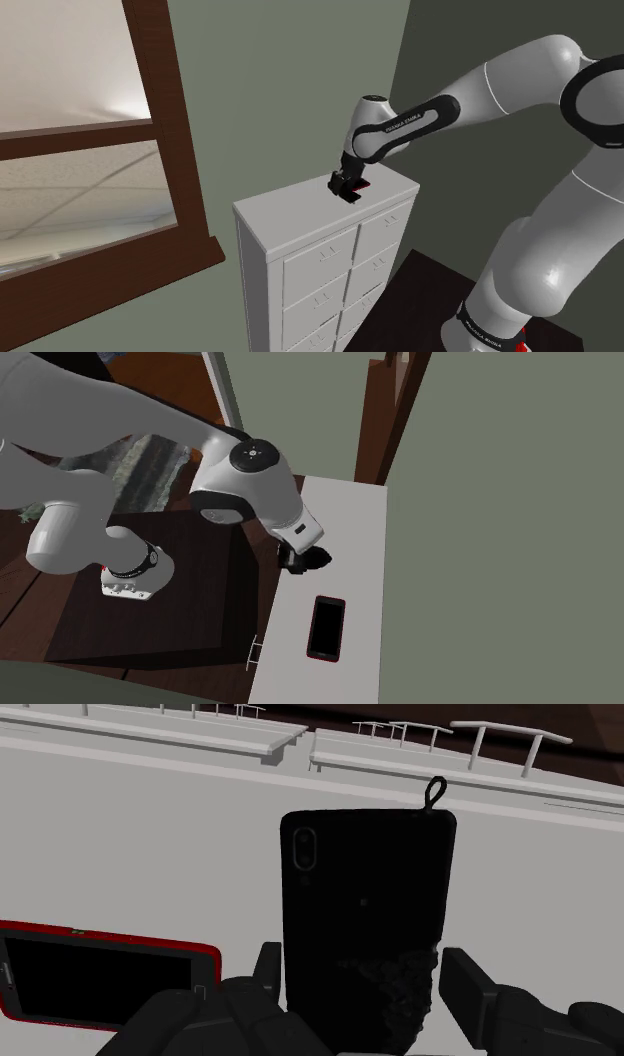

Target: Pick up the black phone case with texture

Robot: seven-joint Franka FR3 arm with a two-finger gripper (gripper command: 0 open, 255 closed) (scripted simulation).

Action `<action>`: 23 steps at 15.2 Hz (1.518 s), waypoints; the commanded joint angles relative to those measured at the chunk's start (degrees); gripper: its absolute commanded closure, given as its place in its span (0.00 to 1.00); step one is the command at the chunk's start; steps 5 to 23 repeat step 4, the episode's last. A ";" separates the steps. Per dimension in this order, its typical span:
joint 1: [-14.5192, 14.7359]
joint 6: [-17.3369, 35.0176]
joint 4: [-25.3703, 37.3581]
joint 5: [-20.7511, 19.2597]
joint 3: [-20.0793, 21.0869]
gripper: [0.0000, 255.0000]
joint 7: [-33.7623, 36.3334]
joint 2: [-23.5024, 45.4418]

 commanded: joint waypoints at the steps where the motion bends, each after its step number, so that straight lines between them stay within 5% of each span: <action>1: -0.01 -1.86 0.90 -0.10 0.07 1.00 0.11 -0.94; 23: -0.01 -2.81 1.36 -0.15 0.11 1.00 0.15 -1.43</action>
